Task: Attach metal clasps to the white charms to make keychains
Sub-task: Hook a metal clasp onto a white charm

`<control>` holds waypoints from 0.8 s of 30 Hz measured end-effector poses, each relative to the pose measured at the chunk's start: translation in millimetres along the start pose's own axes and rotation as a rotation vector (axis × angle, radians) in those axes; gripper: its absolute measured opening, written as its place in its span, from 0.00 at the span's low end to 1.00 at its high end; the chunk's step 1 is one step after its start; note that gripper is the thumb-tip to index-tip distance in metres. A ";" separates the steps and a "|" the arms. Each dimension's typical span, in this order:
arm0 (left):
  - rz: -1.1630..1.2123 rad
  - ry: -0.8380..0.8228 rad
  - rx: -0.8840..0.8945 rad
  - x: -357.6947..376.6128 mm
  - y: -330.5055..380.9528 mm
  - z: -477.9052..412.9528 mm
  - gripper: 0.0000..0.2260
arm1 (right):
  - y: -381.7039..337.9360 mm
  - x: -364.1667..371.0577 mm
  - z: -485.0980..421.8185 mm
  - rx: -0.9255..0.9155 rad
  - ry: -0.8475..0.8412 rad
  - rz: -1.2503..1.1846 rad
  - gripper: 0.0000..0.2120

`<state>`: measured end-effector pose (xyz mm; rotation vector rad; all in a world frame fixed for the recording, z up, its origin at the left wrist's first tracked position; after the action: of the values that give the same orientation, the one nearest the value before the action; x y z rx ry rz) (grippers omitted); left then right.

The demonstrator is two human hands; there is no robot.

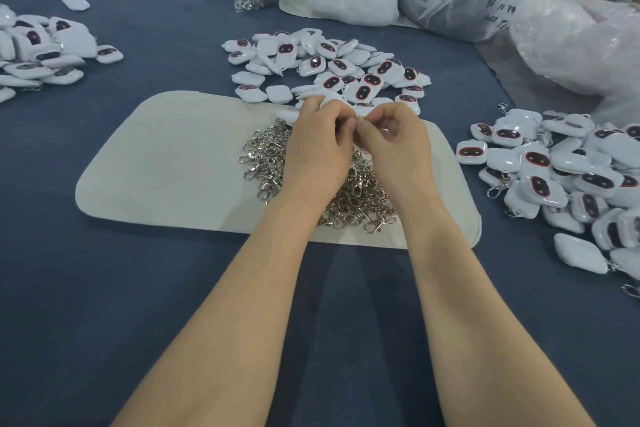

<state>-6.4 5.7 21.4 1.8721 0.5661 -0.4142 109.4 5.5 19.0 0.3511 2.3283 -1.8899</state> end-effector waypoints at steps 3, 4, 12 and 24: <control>-0.013 0.002 0.001 -1.2 0.1 0.4 0.04 | -0.7 2.5 -0.9 -0.043 -0.033 0.071 0.11; -0.020 -0.004 0.003 -0.9 0.4 0.6 0.04 | -1.6 2.8 -0.7 -0.068 -0.035 0.124 0.11; -0.080 -0.024 0.026 0.6 1.6 1.7 0.05 | -8.0 5.2 3.6 -0.195 -0.051 0.278 0.10; -0.072 0.031 0.020 -1.2 6.3 6.2 0.06 | 0.4 7.8 0.5 -0.070 -0.025 0.110 0.11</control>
<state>-4.0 -2.1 24.8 1.8838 0.6533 -0.4401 101.9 5.8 16.7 0.4358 2.3019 -1.7483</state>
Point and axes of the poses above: each hand's wrist, its own z-axis away from the middle knuckle, its own x-axis out of the palm, y = z × x, the point moved 5 cm from there along -z, towards the middle knuckle, and after that the axes turned 8 degrees about -y, right-handed, at the moved point
